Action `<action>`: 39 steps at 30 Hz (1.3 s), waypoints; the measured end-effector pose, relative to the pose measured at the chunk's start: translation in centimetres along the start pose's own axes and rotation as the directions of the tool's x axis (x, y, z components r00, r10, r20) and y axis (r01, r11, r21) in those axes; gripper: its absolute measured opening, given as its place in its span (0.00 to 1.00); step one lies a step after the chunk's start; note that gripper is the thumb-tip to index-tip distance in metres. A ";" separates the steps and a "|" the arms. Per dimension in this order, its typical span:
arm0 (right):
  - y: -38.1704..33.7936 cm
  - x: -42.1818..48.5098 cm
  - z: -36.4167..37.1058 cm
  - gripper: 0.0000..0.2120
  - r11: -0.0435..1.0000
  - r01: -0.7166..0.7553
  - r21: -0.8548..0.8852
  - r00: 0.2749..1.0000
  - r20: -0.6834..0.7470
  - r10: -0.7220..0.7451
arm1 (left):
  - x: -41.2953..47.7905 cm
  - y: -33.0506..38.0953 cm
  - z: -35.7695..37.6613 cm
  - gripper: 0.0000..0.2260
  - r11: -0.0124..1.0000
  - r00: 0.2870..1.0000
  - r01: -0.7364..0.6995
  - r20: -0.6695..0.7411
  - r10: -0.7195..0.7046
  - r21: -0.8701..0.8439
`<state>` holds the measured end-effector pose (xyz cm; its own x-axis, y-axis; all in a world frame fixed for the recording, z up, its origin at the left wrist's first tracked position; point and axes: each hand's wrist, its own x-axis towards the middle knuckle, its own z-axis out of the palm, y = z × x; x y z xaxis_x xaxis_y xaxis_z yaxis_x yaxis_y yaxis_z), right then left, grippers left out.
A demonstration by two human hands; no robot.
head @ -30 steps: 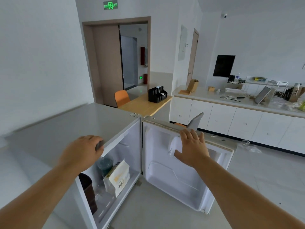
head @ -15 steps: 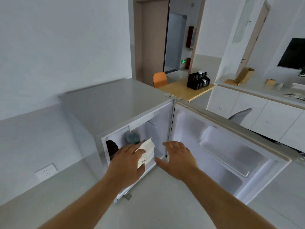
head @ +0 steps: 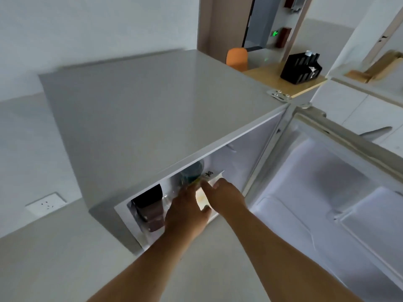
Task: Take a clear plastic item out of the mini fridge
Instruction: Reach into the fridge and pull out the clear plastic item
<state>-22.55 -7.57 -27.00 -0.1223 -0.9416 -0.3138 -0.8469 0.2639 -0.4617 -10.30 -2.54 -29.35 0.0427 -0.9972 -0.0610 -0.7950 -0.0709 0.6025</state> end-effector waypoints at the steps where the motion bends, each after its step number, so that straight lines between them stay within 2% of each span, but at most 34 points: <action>1: -0.3 1.2 0.3 0.35 0.999 -0.031 0.030 0.998 0.048 0.029 | 0.5 -0.2 0.5 0.33 0.999 0.999 0.046 0.019 -0.046 -0.019; 3: -0.4 3.2 0.5 0.28 0.995 -0.051 0.081 0.992 0.119 0.042 | 1.1 -0.5 1.5 0.32 0.995 0.995 0.092 0.038 -0.090 -0.045; 6: 0.4 5.3 -0.2 0.15 0.986 -0.099 0.137 0.980 0.184 0.073 | 1.1 -0.9 2.4 0.26 0.991 0.998 0.057 0.026 -0.054 -0.123; 8: 1.2 6.3 -1.4 0.10 0.990 -0.072 0.124 0.982 0.182 0.048 | 0.9 -1.1 3.1 0.23 0.978 0.997 0.069 0.031 -0.064 -0.198; 12: 2.4 8.4 -3.8 0.11 0.980 0.151 -0.132 0.988 0.049 -0.146 | 2.2 0.4 5.3 0.29 0.888 0.978 0.168 0.186 -0.096 -0.427; 14: 2.3 9.1 -4.0 0.13 0.891 0.278 -0.358 0.959 0.045 -0.281 | 3.4 1.6 5.7 0.33 0.832 0.965 0.221 0.240 -0.109 -0.509; 16: 2.6 10.4 -3.6 0.15 0.780 0.358 -0.513 0.921 0.054 -0.387 | 5.2 2.8 7.4 0.34 0.775 0.952 0.266 0.282 -0.118 -0.574; 19: 1.6 11.8 -3.9 0.19 0.822 0.366 -0.437 0.909 -0.022 -0.416 | 6.8 3.9 7.3 0.36 0.714 0.957 0.278 0.250 -0.147 -0.642; 22: 0.9 12.9 -3.3 0.22 0.851 0.365 -0.379 0.913 -0.032 -0.406 | 8.3 4.0 7.2 0.35 0.650 0.950 0.313 0.235 -0.206 -0.693; 23: 0.8 12.7 -3.1 0.22 0.858 0.362 -0.364 0.912 -0.053 -0.407 | 8.7 3.7 7.0 0.30 0.657 0.948 0.318 0.242 -0.208 -0.684; 25: 0.8 11.7 -2.8 0.22 0.860 0.350 -0.370 0.881 -0.181 -0.437 | 8.6 3.0 6.2 0.15 0.701 0.953 0.301 0.220 -0.207 -0.646; 26: 0.7 10.8 -2.8 0.22 0.843 0.365 -0.394 0.834 -0.264 -0.485 | 8.3 2.5 5.9 0.08 0.675 0.949 0.312 0.194 -0.247 -0.668; 27: 0.6 10.2 -2.8 0.21 0.829 0.400 -0.391 0.780 -0.330 -0.532 | 7.9 2.1 5.5 0.06 0.600 0.931 0.344 0.181 -0.316 -0.722; 29: 0.2 9.0 -2.4 0.19 0.792 0.529 -0.304 0.669 -0.424 -0.610 | 7.1 1.4 4.6 0.09 0.353 0.848 0.380 0.169 -0.503 -0.855; 30: -0.2 8.7 -2.2 0.19 0.790 0.570 -0.226 0.678 -0.414 -0.608 | 6.9 1.1 4.2 0.08 0.263 0.800 0.350 0.141 -0.583 -0.899; 31: -0.8 8.6 -2.1 0.22 0.809 0.570 -0.147 0.727 -0.369 -0.579 | 6.9 1.1 3.9 0.08 0.213 0.762 0.312 0.110 -0.638 -0.926; 33: -1.6 9.1 -1.6 0.27 0.880 0.474 -0.026 0.856 -0.219 -0.468 | 7.4 1.5 2.9 0.12 0.150 0.736 0.234 0.075 -0.673 -0.961; 34: -2.0 9.4 -1.4 0.28 0.905 0.425 0.026 0.896 -0.155 -0.416 | 7.9 1.8 2.4 0.14 0.121 0.738 0.210 0.076 -0.671 -0.970; 35: -2.2 9.6 -1.2 0.27 0.917 0.391 0.076 0.918 -0.112 -0.381 | 8.3 2.0 2.0 0.16 0.124 0.750 0.201 0.072 -0.657 -0.972; 36: -2.4 9.7 -1.1 0.25 0.922 0.370 0.112 0.928 -0.093 -0.361 | 8.7 2.2 1.5 0.17 0.170 0.769 0.202 0.049 -0.637 -0.964; 39: -1.9 9.0 -1.1 0.20 0.917 0.366 0.156 0.928 -0.137 -0.347 | 9.1 2.2 0.9 0.06 0.322 0.796 0.196 -0.041 -0.603 -0.926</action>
<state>-22.63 -16.76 -28.09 0.1095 -0.9938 -0.0176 -0.7411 -0.0698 -0.6678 -12.15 -11.75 -29.28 0.5389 -0.7522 -0.3792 0.3133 -0.2388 0.9191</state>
